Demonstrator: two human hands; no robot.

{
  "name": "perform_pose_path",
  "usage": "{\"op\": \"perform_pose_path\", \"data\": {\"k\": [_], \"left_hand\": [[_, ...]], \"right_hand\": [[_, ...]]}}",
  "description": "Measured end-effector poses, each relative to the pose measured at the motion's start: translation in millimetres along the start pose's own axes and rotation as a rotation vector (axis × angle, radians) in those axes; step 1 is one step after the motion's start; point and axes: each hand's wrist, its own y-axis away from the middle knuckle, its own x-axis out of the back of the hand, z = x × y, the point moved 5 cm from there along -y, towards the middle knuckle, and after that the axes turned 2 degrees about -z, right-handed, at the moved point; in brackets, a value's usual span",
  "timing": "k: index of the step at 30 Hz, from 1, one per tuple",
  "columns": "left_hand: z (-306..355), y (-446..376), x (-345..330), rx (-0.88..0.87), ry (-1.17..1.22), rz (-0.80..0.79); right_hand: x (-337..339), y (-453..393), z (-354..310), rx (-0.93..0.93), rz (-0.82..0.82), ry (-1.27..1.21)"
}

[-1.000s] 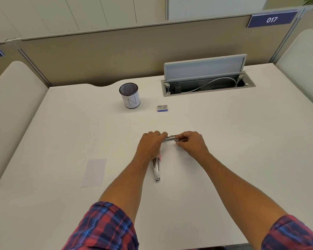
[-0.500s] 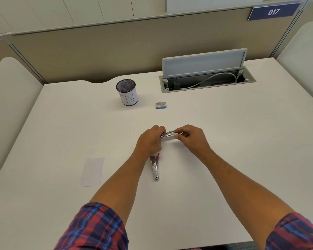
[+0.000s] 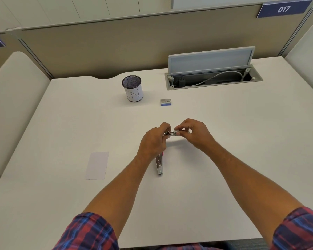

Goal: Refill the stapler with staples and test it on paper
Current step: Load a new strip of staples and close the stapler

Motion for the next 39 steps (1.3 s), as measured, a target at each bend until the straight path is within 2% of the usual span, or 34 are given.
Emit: {"op": "perform_pose_path", "data": {"k": [6,16,24,32,35,37,39], "left_hand": [[4,6,3,-0.073,-0.073,0.02],[13,8,4,-0.087,-0.073,0.035],[13,8,4,-0.08,-0.068,0.023],[11,10,9,-0.057,-0.067,0.039],[7,10,12,-0.026,-0.068,0.059],[5,10,13,-0.018,-0.056,0.072],[3,10,14,-0.01,-0.024,0.08]], "right_hand": [[-4,3,-2,0.017,-0.062,0.037],[-4,8,0,0.025,-0.042,0.028],[-2,15,-1,0.129,0.03,0.159],[-1,17,-2,0.153,-0.052,0.303],[12,21,10,0.106,0.065,0.297],[24,26,27,-0.018,0.223,0.239],[27,30,41,-0.14,0.268,0.158]]}}
